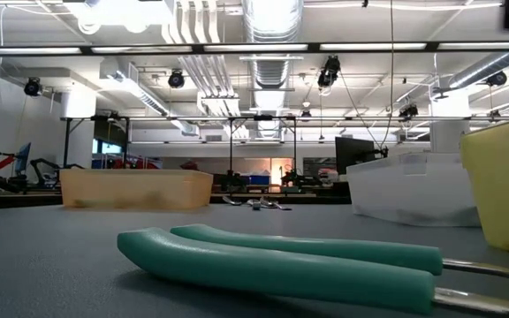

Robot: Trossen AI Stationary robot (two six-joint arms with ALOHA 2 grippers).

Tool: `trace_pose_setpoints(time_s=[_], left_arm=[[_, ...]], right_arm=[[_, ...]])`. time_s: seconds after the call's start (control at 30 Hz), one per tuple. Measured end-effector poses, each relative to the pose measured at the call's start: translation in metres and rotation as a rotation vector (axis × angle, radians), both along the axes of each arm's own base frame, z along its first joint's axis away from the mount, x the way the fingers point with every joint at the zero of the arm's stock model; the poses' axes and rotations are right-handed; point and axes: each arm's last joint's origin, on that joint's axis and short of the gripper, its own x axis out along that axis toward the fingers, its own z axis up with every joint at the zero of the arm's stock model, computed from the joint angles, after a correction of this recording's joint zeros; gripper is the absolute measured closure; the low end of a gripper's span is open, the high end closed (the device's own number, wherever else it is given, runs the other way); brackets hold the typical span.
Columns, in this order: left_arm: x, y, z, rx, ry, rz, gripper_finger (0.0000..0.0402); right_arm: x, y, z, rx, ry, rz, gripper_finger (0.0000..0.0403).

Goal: Sort silverware by color (type)
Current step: Put the green spoon into the orange bin

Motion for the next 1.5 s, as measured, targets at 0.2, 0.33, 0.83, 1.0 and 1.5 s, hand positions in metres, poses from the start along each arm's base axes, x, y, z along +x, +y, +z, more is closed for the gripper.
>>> trace_pose_setpoints(time_s=[0.2, 0.33, 0.83, 1.0, 1.5], left_arm=[[-0.003, 0.001, 0.000, 0.008, 0.049, -0.048, 0.0283], [-0.004, 0.003, 0.000, 0.028, 0.064, -0.063, 0.0283], [-0.006, 0.004, 0.001, 0.026, 0.082, -0.089, 0.0283], [-0.006, 0.004, 0.001, 0.026, 0.082, -0.089, 0.0283], [-0.008, 0.006, 0.002, 0.020, 0.076, -0.089, 0.0283]], right_arm=[[0.041, -0.006, -0.016, 0.127, -0.114, 0.032, 0.0297], [0.051, -0.009, -0.033, 0.099, -0.089, 0.049, 0.0296], [0.073, -0.006, -0.072, 0.081, -0.014, 0.136, 0.0296], [0.074, -0.009, -0.072, 0.079, -0.013, 0.144, 0.0297], [0.089, -0.014, -0.045, 0.088, -0.094, 0.185, 0.0298]])
